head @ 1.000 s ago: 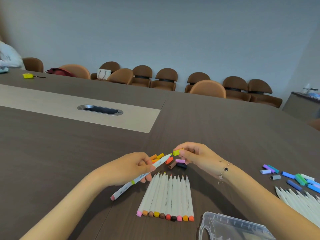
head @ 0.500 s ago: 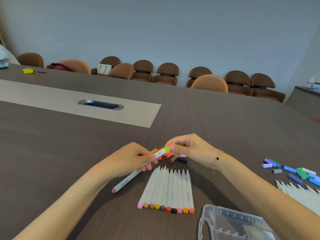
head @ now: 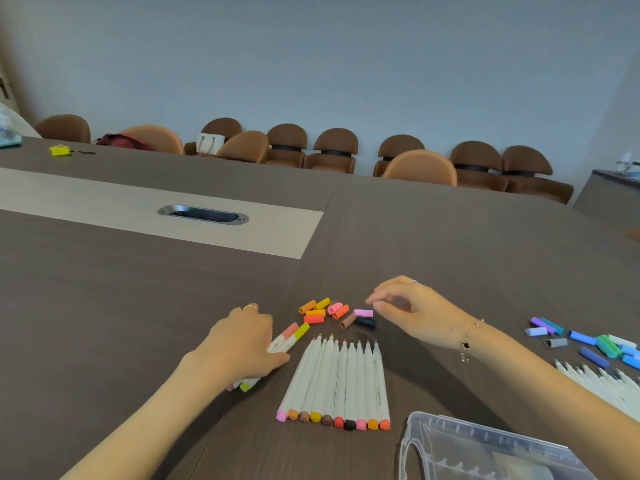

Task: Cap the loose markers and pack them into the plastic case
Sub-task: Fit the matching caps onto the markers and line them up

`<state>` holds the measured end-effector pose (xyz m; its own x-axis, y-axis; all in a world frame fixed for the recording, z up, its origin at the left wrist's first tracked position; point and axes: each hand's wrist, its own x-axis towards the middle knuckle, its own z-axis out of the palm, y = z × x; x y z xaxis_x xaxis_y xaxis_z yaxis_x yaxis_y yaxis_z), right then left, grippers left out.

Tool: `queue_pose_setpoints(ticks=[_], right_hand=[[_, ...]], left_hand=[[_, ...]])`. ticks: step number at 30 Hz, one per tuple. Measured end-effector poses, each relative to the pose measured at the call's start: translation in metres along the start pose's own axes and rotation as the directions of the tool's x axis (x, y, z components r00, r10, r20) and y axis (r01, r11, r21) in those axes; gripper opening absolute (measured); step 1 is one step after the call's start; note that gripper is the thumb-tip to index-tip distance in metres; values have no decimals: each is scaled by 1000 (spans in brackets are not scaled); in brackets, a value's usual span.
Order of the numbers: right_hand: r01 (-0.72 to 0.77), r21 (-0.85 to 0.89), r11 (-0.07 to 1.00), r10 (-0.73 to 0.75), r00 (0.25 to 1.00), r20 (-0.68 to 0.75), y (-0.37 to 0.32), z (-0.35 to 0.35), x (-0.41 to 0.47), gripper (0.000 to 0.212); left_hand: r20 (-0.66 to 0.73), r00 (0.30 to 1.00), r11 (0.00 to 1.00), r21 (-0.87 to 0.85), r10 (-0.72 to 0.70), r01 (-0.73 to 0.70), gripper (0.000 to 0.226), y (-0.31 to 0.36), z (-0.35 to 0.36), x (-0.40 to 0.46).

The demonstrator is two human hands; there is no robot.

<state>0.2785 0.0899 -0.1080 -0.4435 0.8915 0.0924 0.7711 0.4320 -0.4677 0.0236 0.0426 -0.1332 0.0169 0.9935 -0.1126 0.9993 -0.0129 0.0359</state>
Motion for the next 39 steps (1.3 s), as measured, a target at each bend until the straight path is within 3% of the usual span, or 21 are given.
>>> queue_pose_setpoints(ticks=[5, 9, 11, 14, 16, 19, 26, 30, 35, 39], right_hand=[[-37, -84, 996, 38, 999, 19, 9, 4, 2, 19], [-68, -143, 987, 73, 997, 29, 9, 16, 24, 22], [-101, -144, 984, 105, 994, 22, 8, 22, 36, 24], [-142, -151, 978, 151, 987, 53, 13, 29, 47, 27], [-149, -175, 973, 164, 984, 73, 16, 31, 50, 28], [-171, -166, 971, 183, 981, 60, 18, 32, 53, 30], [-58, -109, 992, 66, 995, 70, 3, 41, 65, 31], [-29, -105, 994, 39, 995, 91, -6, 45, 71, 30], [13, -94, 996, -2, 993, 118, -6, 47, 72, 24], [17, -104, 994, -6, 995, 103, -4, 47, 71, 16]], left_hand=[[107, 994, 998, -62, -10, 17, 28, -8, 4, 6], [194, 978, 995, -47, -74, 84, 32, -15, -2, 4], [119, 989, 992, -71, -93, 102, 35, -14, -5, 2], [19, 999, 969, -242, -44, 47, 30, -1, -9, 1], [110, 994, 941, -338, 11, 28, 26, 11, -8, -3], [235, 971, 953, -302, 51, 23, 37, 21, 0, -6], [288, 957, 964, -264, 37, 43, 34, 29, 2, -8], [318, 948, 928, -358, 17, 103, 34, 29, 2, -7], [299, 951, 899, -434, 78, 63, 32, 22, -2, -5], [184, 981, 869, -493, 59, 40, 30, 8, -9, 0]])
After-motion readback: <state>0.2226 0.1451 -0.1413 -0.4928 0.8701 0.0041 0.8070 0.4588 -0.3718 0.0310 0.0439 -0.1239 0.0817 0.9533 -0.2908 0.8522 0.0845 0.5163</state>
